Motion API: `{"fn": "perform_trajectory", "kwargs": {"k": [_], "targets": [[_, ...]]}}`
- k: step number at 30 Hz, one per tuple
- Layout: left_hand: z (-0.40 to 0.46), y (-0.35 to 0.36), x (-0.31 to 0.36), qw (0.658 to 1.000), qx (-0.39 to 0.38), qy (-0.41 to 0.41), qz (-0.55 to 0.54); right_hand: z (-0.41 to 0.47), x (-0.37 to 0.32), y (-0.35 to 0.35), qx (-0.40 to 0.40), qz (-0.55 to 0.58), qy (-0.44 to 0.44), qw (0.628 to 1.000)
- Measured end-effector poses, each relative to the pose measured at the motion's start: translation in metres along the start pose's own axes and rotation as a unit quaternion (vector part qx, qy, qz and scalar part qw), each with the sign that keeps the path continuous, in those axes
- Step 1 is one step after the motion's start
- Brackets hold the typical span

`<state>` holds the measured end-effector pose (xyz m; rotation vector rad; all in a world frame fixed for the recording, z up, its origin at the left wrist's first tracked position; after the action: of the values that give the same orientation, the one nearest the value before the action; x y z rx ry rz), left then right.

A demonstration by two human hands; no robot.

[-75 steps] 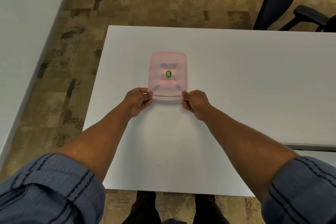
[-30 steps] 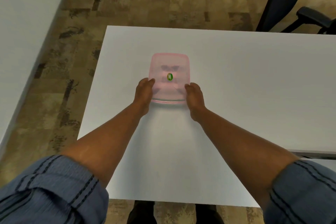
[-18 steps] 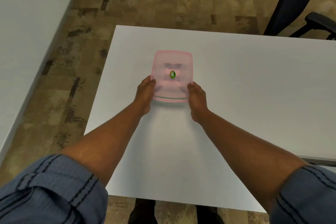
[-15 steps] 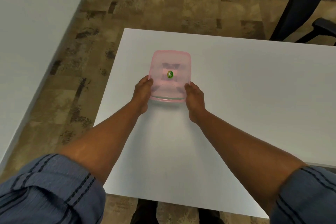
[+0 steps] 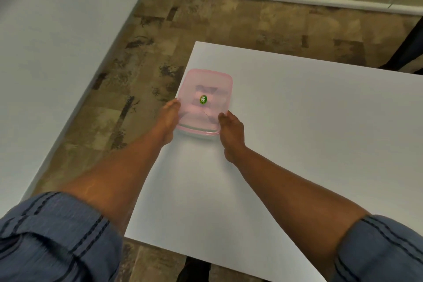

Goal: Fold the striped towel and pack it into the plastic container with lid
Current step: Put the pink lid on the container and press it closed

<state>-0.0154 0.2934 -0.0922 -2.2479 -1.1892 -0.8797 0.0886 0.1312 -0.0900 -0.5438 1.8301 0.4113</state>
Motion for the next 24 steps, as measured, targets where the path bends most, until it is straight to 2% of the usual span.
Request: {"fn": "perform_trajectory", "kwargs": {"k": [7, 24], "targets": [[0.008, 0.01, -0.01, 0.999, -0.029, -0.015, 0.0, 0.005, 0.005, -0.005, 0.006, -0.028, 0.004, 1.0], [0.007, 0.012, -0.013, 1.0, -0.006, 0.0, -0.005, 0.014, 0.015, -0.008, -0.027, -0.056, -0.004, 0.998]]}}
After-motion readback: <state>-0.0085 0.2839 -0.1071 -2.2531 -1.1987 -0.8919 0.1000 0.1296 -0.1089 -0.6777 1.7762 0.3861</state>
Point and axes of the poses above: each hand's wrist, its own z-axis towards the middle knuckle, its own y-axis out of the palm, x = y × z, the point moved 2 cm from there along z, towards the middle knuckle, and after that the axes turned 12 degrees about -y, right-handed, at the moved point
